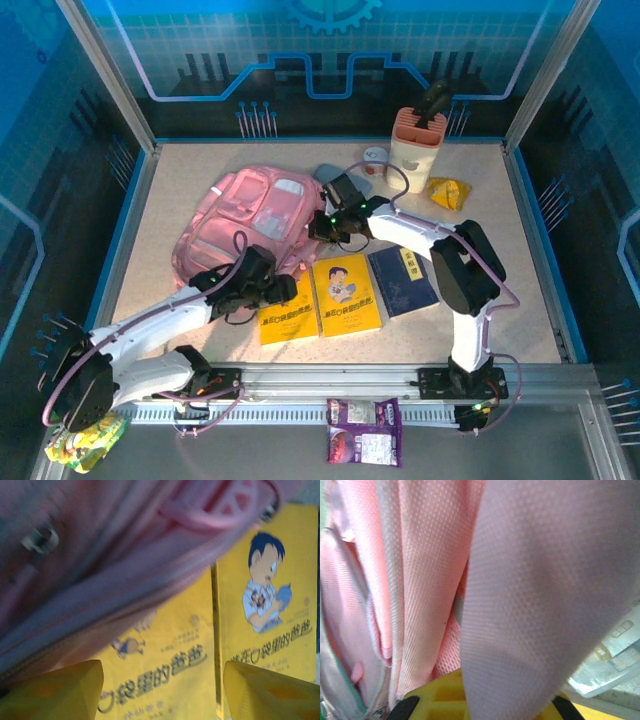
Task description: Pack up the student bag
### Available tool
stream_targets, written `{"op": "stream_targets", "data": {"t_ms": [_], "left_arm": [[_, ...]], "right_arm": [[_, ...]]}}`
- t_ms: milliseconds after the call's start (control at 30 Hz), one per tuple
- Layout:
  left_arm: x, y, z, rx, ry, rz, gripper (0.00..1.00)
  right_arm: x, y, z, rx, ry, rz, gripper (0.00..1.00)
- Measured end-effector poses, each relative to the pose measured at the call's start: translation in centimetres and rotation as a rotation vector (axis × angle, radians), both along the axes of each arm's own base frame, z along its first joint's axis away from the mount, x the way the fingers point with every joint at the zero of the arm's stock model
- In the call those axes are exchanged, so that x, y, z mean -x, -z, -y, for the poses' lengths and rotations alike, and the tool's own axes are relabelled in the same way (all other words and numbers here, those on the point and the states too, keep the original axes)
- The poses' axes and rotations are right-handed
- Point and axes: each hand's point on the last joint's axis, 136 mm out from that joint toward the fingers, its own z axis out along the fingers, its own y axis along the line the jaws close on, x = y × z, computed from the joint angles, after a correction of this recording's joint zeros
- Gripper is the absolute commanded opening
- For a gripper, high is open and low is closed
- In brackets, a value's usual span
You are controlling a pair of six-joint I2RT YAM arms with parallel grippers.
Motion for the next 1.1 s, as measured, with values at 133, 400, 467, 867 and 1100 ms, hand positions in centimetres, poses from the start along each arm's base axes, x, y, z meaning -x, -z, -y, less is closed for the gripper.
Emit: {"op": "stream_targets", "data": {"t_ms": [133,400,467,867,1100], "left_arm": [[-2.3,-1.0,-2.2,-0.025,-0.016,0.070,0.62],[-6.7,-5.9,-4.6,-0.126,-0.003,0.226,0.63],[-7.2,-7.0,-5.0,-0.147,-0.010,0.247,0.64],[-4.3,-11.7,-0.2,-0.056,0.072,0.239,0.62],[-3.9,-9.6,3.1,-0.068,0.131,0.188,0.57]], "right_arm": [[-0.4,-3.4,-0.5,-0.038,0.021,0.039,0.00],[-0.5,-8.3,-0.9,-0.054,0.115,0.129,0.00],[-0.4,-8.8,-1.2,-0.051,0.137,0.137,0.00],[0.0,-8.6,-1.3,-0.056,0.244,0.087,0.00],[0.0,-8.8,-1.3,-0.066,0.258,0.080,0.00]]}}
